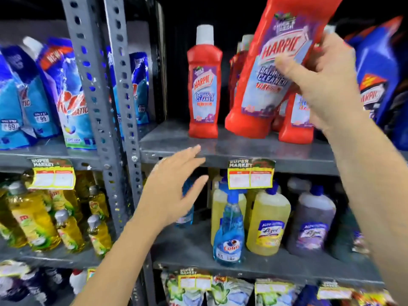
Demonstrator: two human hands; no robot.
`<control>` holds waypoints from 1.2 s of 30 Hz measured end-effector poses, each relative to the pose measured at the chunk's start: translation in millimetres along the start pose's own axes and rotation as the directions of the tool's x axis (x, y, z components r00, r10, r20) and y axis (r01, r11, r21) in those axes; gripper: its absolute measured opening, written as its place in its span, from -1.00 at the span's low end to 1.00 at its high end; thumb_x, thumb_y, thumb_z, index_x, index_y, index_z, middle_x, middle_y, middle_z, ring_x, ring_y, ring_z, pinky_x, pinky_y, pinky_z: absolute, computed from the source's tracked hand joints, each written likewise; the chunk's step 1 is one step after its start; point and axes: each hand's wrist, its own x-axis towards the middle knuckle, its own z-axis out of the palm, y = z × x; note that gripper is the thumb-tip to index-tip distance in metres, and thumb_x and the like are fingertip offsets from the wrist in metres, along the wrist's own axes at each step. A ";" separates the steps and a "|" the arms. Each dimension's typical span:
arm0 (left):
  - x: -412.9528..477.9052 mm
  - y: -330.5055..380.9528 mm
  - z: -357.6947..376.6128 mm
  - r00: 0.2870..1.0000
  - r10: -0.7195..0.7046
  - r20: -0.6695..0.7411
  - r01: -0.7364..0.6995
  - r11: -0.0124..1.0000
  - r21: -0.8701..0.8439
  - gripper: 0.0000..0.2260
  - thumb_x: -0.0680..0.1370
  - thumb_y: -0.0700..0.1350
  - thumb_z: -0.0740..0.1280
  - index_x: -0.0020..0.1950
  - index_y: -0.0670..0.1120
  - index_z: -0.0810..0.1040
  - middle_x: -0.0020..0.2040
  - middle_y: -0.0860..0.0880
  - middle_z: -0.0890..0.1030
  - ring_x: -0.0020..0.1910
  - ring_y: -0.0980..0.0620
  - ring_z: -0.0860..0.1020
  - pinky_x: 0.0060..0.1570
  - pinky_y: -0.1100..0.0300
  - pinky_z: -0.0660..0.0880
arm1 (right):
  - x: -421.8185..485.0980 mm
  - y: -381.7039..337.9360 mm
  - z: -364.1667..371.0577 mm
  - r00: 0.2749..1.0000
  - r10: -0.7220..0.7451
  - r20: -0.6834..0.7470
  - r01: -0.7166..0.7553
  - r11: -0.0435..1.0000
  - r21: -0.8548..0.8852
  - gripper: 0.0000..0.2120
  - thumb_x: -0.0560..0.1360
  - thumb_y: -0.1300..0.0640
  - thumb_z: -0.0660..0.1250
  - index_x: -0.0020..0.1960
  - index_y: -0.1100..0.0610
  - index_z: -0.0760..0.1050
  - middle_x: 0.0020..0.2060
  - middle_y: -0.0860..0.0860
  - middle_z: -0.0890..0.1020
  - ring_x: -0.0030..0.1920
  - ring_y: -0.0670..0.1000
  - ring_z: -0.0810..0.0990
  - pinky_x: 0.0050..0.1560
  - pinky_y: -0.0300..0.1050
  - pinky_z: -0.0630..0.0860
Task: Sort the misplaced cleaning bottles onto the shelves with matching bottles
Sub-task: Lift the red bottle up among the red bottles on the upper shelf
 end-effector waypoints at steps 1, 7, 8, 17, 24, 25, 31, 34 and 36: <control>9.3 1.9 -1.8 1.000 -0.008 0.003 0.008 1.000 0.012 -0.61 0.59 0.07 0.22 0.35 -0.09 0.48 0.45 -0.02 0.41 0.43 0.04 0.35 0.37 0.07 0.26 | 11.3 5.7 -4.0 1.000 0.019 -0.002 -0.019 0.999 -0.028 -0.65 0.41 0.24 0.42 0.16 0.19 0.41 0.15 0.23 0.61 0.12 0.15 0.64 0.20 0.09 0.56; 38.1 -10.1 17.9 0.972 -0.091 0.215 0.038 0.971 0.237 -0.53 0.62 0.17 0.13 0.46 -0.02 0.34 0.48 -0.02 0.37 0.48 0.04 0.28 0.48 -0.04 0.11 | 32.0 61.1 -3.8 0.973 0.229 0.017 -0.220 0.949 -0.227 -0.58 0.38 0.30 0.51 0.17 0.19 0.44 0.12 0.22 0.64 0.02 0.05 0.63 0.01 -0.14 0.62; 38.3 -11.3 20.6 0.976 -0.091 0.197 0.042 0.970 0.241 -0.53 0.62 0.17 0.13 0.44 -0.04 0.37 0.44 -0.03 0.43 0.45 0.02 0.33 0.45 -0.05 0.17 | 31.4 70.7 -2.6 0.967 0.255 0.018 -0.243 0.939 -0.242 -0.58 0.38 0.28 0.51 0.17 0.18 0.44 0.11 0.19 0.64 0.01 0.03 0.64 0.01 -0.13 0.62; 33.3 -12.2 30.2 0.989 -0.091 0.115 0.057 0.961 0.272 -0.52 0.60 0.20 0.07 0.37 -0.06 0.45 0.36 -0.03 0.52 0.36 -0.01 0.43 0.34 0.02 0.26 | 26.3 95.8 -11.1 0.936 0.347 0.057 -0.319 0.907 -0.276 -0.51 0.38 -0.01 0.53 0.23 -0.01 0.41 0.02 -0.13 0.63 -0.03 -0.25 0.61 -0.14 -0.31 0.58; 32.5 -12.0 32.3 0.992 -0.083 0.093 0.056 0.963 0.264 -0.53 0.60 0.19 0.08 0.35 -0.07 0.47 0.34 -0.04 0.54 0.34 -0.02 0.46 0.34 0.00 0.28 | -14.5 119.7 -17.5 0.846 0.513 0.148 -0.458 0.839 -0.294 -0.37 0.24 0.27 0.61 0.23 0.07 0.44 0.11 0.09 0.65 0.09 0.03 0.64 0.18 0.01 0.56; 32.0 -12.5 32.5 0.992 -0.083 0.095 0.056 0.963 0.265 -0.52 0.60 0.19 0.08 0.35 -0.06 0.47 0.34 -0.03 0.54 0.34 -0.01 0.45 0.34 0.01 0.27 | -16.2 122.9 -16.6 0.848 0.510 0.142 -0.458 0.841 -0.289 -0.44 0.26 0.29 0.59 0.17 0.04 0.46 0.06 0.04 0.67 0.03 -0.03 0.64 0.16 -0.03 0.57; 31.6 -14.0 34.3 0.993 -0.087 0.084 0.062 0.964 0.259 -0.52 0.60 0.20 0.05 0.35 -0.05 0.47 0.34 -0.02 0.54 0.34 0.00 0.45 0.34 0.05 0.22 | -9.2 139.9 -8.0 0.870 0.476 0.131 -0.422 0.855 -0.301 -0.52 0.30 0.28 0.57 0.12 0.01 0.47 0.02 -0.04 0.65 0.03 -0.01 0.62 0.13 -0.05 0.54; 31.7 -14.4 33.5 0.993 -0.081 0.090 0.056 0.966 0.252 -0.52 0.61 0.20 0.04 0.37 -0.05 0.45 0.35 -0.01 0.53 0.35 0.02 0.44 0.34 0.07 0.21 | -0.4 150.6 -4.3 0.868 0.484 0.109 -0.427 0.840 -0.334 -0.48 0.32 0.27 0.57 0.20 0.07 0.43 0.12 0.07 0.62 0.13 0.07 0.59 0.18 0.00 0.52; 31.4 -15.0 32.6 0.992 -0.080 0.093 0.055 0.967 0.248 -0.52 0.61 0.20 0.04 0.37 -0.04 0.44 0.36 0.00 0.52 0.35 0.03 0.43 0.35 0.06 0.23 | 6.7 157.0 -2.4 0.859 0.502 0.105 -0.445 0.832 -0.332 -0.46 0.33 0.28 0.56 0.23 0.12 0.43 0.17 0.11 0.61 0.16 0.08 0.58 0.19 -0.02 0.51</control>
